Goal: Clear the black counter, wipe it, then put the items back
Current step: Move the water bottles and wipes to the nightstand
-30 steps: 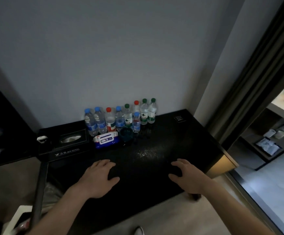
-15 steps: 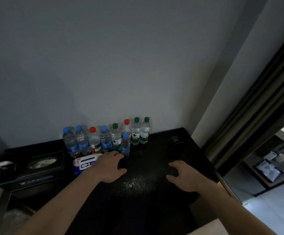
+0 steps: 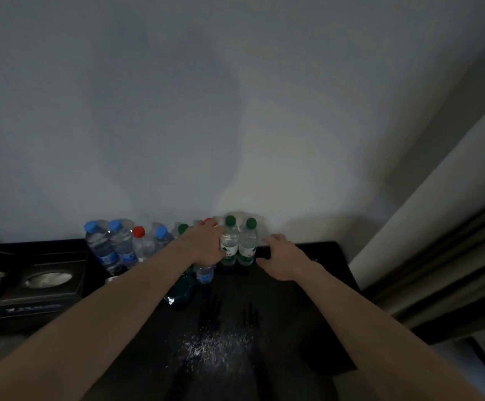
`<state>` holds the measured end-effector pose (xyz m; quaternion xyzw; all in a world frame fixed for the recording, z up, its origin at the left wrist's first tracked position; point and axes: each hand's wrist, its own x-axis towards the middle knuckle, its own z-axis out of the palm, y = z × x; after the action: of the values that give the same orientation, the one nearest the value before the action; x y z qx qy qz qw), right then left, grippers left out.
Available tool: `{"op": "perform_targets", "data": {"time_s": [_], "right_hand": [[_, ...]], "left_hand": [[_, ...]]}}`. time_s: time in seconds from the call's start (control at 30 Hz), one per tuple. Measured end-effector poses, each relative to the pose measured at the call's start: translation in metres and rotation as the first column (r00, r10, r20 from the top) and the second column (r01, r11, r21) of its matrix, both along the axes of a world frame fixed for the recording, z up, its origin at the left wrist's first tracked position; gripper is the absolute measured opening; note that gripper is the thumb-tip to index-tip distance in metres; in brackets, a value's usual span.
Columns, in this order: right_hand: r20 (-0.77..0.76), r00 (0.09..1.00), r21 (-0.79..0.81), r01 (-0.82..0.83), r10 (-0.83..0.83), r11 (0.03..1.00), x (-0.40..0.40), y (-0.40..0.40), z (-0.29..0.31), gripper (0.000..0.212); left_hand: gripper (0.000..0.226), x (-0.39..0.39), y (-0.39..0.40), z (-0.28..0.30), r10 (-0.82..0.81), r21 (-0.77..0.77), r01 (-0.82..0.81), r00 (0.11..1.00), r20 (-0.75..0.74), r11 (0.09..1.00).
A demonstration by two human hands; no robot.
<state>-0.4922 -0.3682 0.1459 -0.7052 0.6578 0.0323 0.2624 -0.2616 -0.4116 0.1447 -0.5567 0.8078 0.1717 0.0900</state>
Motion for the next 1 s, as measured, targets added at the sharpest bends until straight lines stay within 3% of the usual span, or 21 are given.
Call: {"op": "perform_targets", "data": {"time_s": [0.2, 0.37, 0.5, 0.57, 0.7, 0.8, 1.0], "right_hand": [[0.011, 0.997, 0.043, -0.079, 0.078, 0.996, -0.01, -0.083, -0.034, 0.038], [0.023, 0.99, -0.032, -0.136, 0.137, 0.99, -0.01, -0.116, -0.051, 0.065], [0.012, 0.979, -0.015, -0.201, 0.201, 0.979, -0.01, -0.133, -0.063, 0.074], [0.052, 0.971, -0.019, -0.234, 0.234, 0.972, -0.009, -0.136, -0.07, 0.066], [0.095, 0.975, -0.122, -0.191, 0.203, 0.974, -0.016, -0.133, -0.084, 0.031], [0.11, 0.975, -0.174, -0.174, 0.194, 0.969, -0.023, -0.129, -0.089, 0.02], [0.205, 0.961, -0.244, -0.133, 0.185, 0.96, -0.06, -0.108, -0.095, 0.02]], "left_hand": [[0.068, -0.038, -0.052, -0.018, 0.076, -0.02, -0.075, 0.996, 0.049, 0.997], [0.071, -0.056, -0.078, -0.038, 0.093, 0.004, -0.094, 0.991, 0.096, 0.996], [0.075, -0.065, -0.089, -0.049, 0.116, 0.022, -0.123, 0.973, 0.198, 0.992], [0.071, -0.07, -0.092, -0.055, 0.12, 0.0, -0.124, 0.96, 0.252, 0.992], [0.06, -0.079, -0.091, -0.065, 0.121, -0.07, -0.103, 0.94, 0.32, 0.992], [0.053, -0.088, -0.085, -0.063, 0.157, -0.094, -0.138, 0.959, 0.234, 0.986], [0.041, -0.091, -0.066, -0.063, 0.296, -0.105, -0.291, 0.955, 0.031, 0.951]]}}
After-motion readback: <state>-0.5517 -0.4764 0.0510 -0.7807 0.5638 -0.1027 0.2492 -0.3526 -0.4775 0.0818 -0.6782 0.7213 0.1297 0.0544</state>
